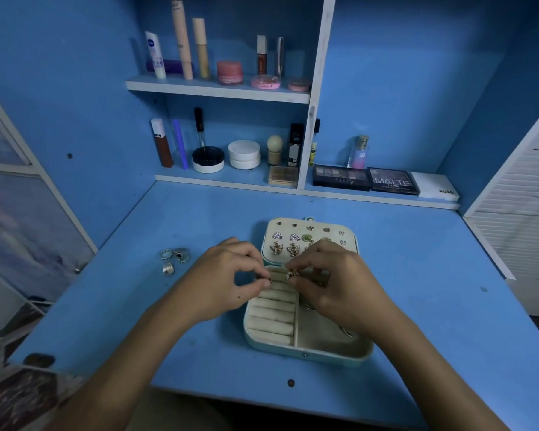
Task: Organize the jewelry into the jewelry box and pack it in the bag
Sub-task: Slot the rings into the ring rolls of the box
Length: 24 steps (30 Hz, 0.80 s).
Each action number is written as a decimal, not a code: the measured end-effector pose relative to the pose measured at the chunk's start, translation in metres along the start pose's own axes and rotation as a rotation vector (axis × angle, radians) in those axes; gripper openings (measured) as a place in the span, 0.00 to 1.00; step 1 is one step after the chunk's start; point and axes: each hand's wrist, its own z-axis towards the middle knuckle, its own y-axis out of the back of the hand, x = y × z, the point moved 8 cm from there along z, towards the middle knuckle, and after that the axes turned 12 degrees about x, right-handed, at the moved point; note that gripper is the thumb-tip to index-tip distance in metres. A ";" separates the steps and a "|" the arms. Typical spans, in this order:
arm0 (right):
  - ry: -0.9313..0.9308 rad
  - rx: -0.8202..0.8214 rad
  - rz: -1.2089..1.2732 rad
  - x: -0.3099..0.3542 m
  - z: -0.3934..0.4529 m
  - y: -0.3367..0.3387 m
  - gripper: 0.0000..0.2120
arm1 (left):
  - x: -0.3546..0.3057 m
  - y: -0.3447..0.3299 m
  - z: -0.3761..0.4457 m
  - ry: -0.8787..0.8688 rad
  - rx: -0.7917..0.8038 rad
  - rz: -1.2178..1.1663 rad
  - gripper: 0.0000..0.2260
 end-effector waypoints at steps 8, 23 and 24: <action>0.006 0.047 -0.102 0.004 0.006 -0.006 0.05 | 0.005 -0.003 0.001 0.029 0.009 -0.031 0.02; -0.041 0.135 -0.090 0.004 0.012 -0.008 0.03 | 0.006 -0.005 0.000 0.056 0.027 -0.058 0.01; -0.045 0.137 -0.090 0.005 0.013 -0.007 0.03 | 0.007 -0.004 0.000 0.057 0.026 -0.063 0.01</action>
